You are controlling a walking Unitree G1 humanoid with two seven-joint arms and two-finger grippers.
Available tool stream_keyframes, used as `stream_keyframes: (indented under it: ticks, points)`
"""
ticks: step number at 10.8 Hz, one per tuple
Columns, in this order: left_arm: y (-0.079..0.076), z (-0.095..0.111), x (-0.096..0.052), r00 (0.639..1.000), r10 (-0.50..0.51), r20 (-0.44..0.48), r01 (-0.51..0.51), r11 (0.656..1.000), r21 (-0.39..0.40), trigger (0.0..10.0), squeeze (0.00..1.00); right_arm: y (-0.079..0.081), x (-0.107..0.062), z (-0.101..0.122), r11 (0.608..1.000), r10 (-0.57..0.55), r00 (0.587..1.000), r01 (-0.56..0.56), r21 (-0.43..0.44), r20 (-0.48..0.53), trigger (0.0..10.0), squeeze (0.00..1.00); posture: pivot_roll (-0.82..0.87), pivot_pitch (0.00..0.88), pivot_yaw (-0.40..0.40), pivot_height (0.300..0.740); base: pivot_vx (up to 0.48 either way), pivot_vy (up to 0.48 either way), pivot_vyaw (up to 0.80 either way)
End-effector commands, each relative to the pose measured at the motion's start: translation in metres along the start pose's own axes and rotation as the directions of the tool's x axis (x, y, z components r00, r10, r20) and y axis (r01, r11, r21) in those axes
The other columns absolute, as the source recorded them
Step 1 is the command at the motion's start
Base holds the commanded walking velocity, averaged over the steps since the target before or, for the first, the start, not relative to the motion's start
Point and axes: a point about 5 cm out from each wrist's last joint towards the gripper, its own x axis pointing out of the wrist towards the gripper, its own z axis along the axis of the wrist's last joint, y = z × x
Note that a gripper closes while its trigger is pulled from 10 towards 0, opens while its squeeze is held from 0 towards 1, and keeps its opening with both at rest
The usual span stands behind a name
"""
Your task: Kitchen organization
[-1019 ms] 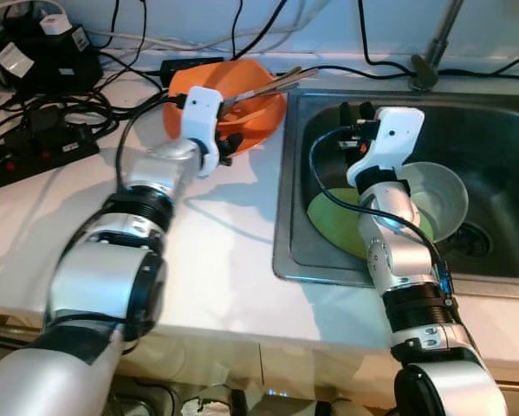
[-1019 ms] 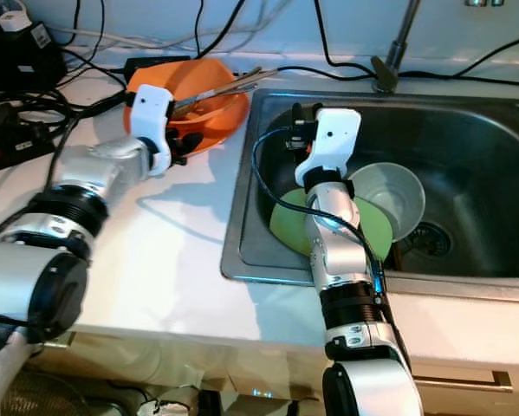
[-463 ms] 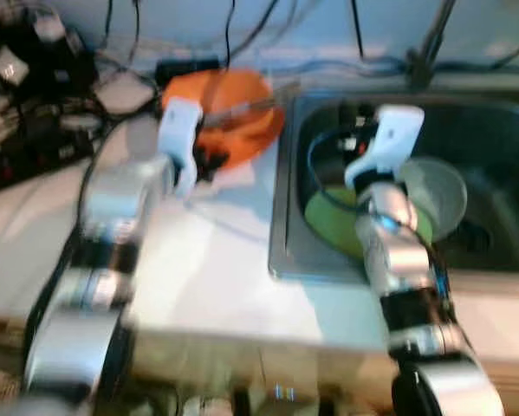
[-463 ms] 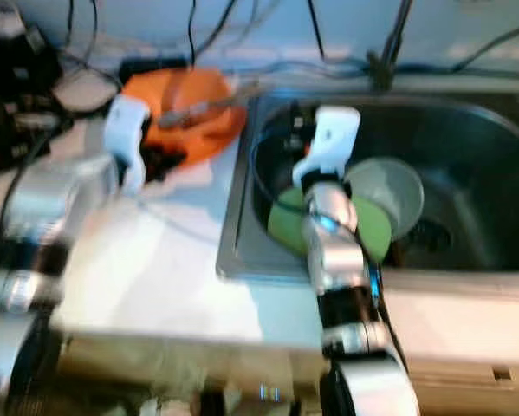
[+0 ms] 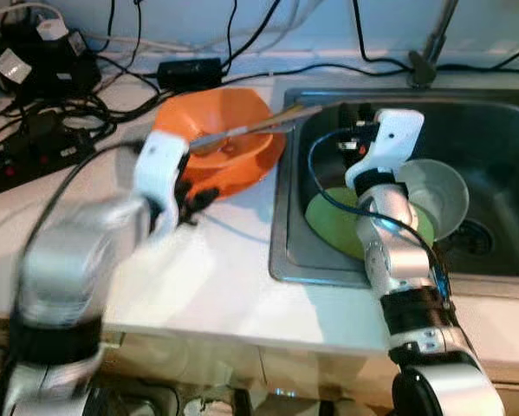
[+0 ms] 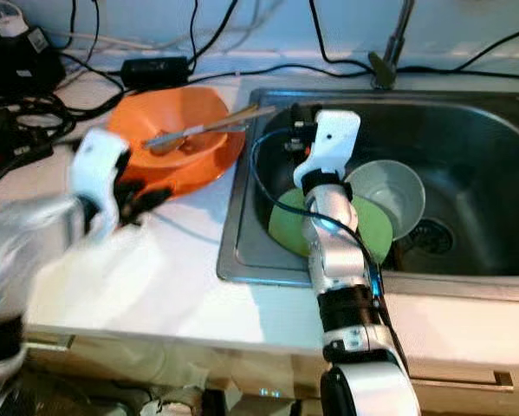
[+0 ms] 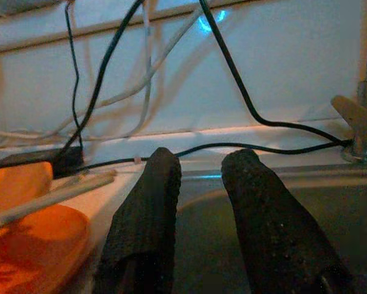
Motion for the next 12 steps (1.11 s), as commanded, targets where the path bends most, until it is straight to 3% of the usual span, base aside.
stream_keyframes:
  ticks: [1, 4, 5, 7, 10, 12]
  points:
    - [-0.001, -0.004, -0.009, 1.0, 0.011, -0.02, -0.011, 1.0, -0.011, 10.0, 0.0, -0.007, -0.003, -0.007, 1.0, -0.019, 0.999, 0.019, 0.0, -0.028, 10.0, 0.0, 0.21, 0.135, 0.103, 0.74, 0.0, 0.0, 0.0]
    - [-0.016, -0.008, -0.032, 0.999, -0.003, -0.042, 0.003, 1.0, 0.004, 10.0, 0.0, -0.012, -0.001, -0.008, 1.0, -0.024, 0.999, 0.023, -0.009, -0.037, 10.0, 0.0, 0.25, 0.168, 0.081, 0.74, 0.0, 0.0, 0.0]
    - [-0.016, 0.005, -0.027, 0.996, 0.066, 0.062, -0.068, 0.997, 0.021, 10.0, 0.0, -0.011, 0.0, -0.01, 1.0, -0.024, 0.999, 0.024, -0.009, -0.043, 10.0, 0.0, 0.23, 0.163, 0.08, 0.74, 0.0, 0.0, 0.0]
    - [-0.016, 0.018, -0.022, 0.991, 0.069, 0.116, -0.072, 0.997, 0.023, 10.0, 0.0, -0.014, 0.002, -0.005, 0.999, -0.037, 0.999, 0.037, -0.008, -0.023, 10.0, 0.0, 0.21, 0.16, 0.083, 0.74, 0.0, 0.0, 0.0]
    - [-0.018, 0.034, -0.017, 0.988, 0.051, 0.149, -0.059, 0.997, 0.05, 10.0, 0.0, -0.017, 0.001, -0.006, 0.999, -0.048, 0.999, 0.048, -0.013, -0.025, 10.0, 0.0, 0.2, 0.146, 0.086, 0.74, 0.0, 0.0, 0.0]
    - [-0.018, 0.034, -0.01, 0.991, 0.044, 0.13, -0.052, 0.997, 0.057, 10.0, 0.0, -0.015, 0.002, -0.006, 0.999, -0.047, 0.999, 0.046, -0.01, -0.023, 10.0, 0.0, 0.19, 0.138, 0.088, 0.74, 0.0, 0.0, 0.0]
